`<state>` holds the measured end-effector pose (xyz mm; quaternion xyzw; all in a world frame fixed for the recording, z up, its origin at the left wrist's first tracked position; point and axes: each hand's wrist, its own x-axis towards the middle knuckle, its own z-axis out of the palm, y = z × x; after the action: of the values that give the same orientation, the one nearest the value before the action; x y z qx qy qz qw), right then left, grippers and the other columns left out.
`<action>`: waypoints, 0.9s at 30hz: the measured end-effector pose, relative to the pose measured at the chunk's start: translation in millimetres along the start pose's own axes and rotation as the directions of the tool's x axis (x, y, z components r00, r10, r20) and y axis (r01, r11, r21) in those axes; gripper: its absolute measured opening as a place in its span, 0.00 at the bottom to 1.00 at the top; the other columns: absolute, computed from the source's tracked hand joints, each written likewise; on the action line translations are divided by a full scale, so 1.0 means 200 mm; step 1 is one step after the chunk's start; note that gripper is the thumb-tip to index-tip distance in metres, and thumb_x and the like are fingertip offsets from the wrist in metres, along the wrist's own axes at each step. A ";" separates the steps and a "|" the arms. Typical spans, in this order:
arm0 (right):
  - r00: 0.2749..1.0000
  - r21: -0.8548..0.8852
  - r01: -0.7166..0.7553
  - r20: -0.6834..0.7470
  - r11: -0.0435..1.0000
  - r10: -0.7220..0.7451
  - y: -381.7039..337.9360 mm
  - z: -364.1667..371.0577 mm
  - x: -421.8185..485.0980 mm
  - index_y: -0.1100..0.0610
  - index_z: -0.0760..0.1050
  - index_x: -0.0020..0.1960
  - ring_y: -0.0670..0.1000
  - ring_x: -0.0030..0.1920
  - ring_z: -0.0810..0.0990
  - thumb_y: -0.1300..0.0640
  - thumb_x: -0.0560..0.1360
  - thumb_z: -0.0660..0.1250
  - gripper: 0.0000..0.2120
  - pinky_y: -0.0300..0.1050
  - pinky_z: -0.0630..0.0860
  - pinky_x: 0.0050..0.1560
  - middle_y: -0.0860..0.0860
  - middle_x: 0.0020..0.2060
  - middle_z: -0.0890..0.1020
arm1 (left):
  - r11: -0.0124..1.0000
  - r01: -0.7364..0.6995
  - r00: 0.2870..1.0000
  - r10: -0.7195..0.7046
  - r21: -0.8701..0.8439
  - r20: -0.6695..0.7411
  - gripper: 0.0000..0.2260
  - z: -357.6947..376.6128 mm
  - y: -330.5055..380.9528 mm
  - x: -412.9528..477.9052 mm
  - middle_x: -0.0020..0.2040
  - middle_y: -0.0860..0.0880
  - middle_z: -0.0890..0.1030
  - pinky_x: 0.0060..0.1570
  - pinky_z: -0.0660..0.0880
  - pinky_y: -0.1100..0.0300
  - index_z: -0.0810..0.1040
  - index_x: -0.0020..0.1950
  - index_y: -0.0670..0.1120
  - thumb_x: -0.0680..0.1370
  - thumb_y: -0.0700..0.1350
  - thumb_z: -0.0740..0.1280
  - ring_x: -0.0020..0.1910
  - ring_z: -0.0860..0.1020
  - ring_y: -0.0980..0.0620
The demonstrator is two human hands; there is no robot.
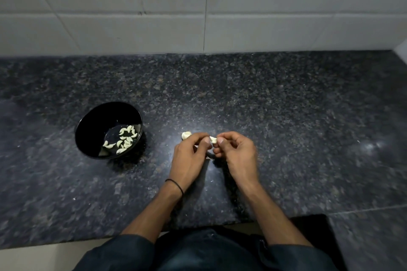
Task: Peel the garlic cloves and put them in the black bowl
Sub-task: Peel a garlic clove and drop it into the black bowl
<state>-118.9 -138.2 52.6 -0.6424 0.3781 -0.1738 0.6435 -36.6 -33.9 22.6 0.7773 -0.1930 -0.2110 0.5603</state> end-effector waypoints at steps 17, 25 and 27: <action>0.992 -0.215 0.122 -0.013 0.969 -0.128 0.05 -0.01 0.01 0.53 0.84 0.49 0.48 0.44 0.85 0.65 0.78 0.69 0.08 0.41 0.81 0.47 0.47 0.42 0.86 | 0.979 0.087 0.996 -0.083 -0.186 0.032 0.06 -0.04 -0.03 0.07 0.41 0.50 0.86 0.49 0.78 0.41 0.85 0.43 0.51 0.73 0.50 0.70 0.44 0.85 0.45; 0.969 -0.346 0.240 0.029 0.907 -0.245 0.02 -0.01 0.00 0.56 0.84 0.49 0.41 0.46 0.82 0.60 0.78 0.70 0.04 0.32 0.75 0.48 0.45 0.44 0.85 | 0.995 0.076 0.991 -0.069 -0.057 0.115 0.06 -0.05 -0.03 0.07 0.38 0.50 0.84 0.47 0.78 0.45 0.83 0.41 0.57 0.74 0.54 0.66 0.42 0.84 0.48; 0.972 -0.314 0.232 0.034 0.921 -0.233 0.02 -0.01 0.00 0.57 0.84 0.48 0.42 0.44 0.82 0.61 0.79 0.69 0.05 0.31 0.74 0.45 0.46 0.42 0.85 | 0.991 0.109 0.986 -0.099 -0.071 0.133 0.07 -0.06 0.00 0.07 0.38 0.49 0.84 0.41 0.76 0.51 0.82 0.41 0.55 0.77 0.52 0.67 0.38 0.81 0.50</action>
<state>-120.6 -139.4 49.6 -0.7770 0.3234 -0.1876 0.5065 -19.2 -31.6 23.6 0.7486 -0.1795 -0.2972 0.5648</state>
